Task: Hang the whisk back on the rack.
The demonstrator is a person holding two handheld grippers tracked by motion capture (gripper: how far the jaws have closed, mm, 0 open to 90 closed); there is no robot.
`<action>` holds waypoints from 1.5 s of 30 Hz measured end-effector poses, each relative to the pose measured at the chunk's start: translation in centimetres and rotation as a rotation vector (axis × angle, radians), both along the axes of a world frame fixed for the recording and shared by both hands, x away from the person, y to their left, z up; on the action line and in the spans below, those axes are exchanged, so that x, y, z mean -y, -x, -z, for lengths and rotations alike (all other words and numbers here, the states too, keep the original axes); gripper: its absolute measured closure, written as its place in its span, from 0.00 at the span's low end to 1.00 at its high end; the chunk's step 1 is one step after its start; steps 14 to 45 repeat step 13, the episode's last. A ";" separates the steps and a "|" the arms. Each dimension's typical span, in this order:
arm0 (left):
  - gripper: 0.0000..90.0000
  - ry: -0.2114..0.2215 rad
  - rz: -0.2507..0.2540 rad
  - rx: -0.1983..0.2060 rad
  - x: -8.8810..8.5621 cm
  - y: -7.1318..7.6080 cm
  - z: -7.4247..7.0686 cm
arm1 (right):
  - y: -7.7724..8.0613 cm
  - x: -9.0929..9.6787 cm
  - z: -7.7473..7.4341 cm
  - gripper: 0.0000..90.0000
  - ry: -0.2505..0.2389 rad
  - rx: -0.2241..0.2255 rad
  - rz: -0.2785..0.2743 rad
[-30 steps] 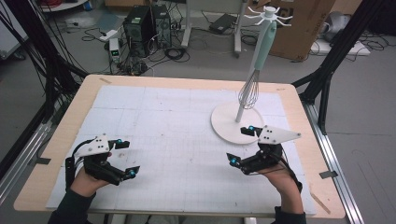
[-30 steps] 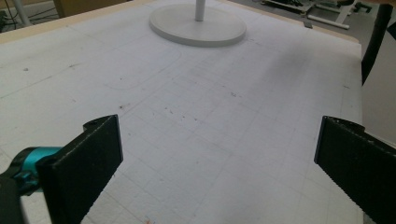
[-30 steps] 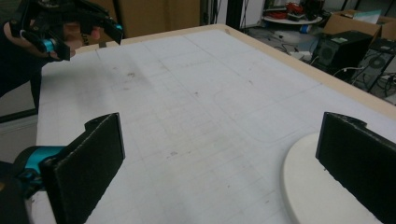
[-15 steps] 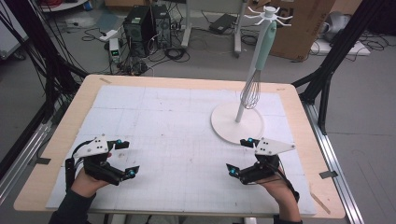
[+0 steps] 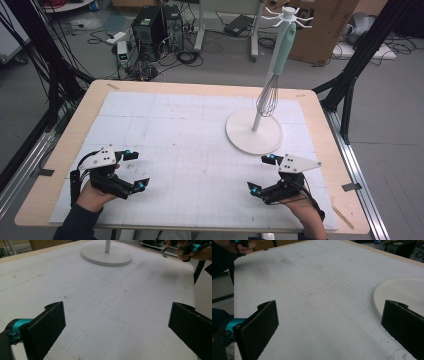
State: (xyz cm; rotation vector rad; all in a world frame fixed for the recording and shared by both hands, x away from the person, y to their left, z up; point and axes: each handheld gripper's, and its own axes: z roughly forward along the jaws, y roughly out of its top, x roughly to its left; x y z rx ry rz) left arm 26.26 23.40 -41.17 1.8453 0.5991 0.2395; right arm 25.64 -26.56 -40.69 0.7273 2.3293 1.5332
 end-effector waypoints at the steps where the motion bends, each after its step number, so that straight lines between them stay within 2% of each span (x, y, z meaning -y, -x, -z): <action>1: 0.02 -0.002 -0.002 -0.001 0.0 0.0 0.0 | 0.0 0.1 0.1 0.00 0.001 -0.002 0.002; 11: 0.02 -0.004 -0.003 0.000 0.0 -0.1 0.2 | 0.0 0.5 0.3 0.00 0.001 -0.016 0.005; 45: 0.02 -0.003 -0.006 -0.004 0.0 -0.1 0.2 | 0.0 0.6 0.4 0.00 0.002 -0.015 0.006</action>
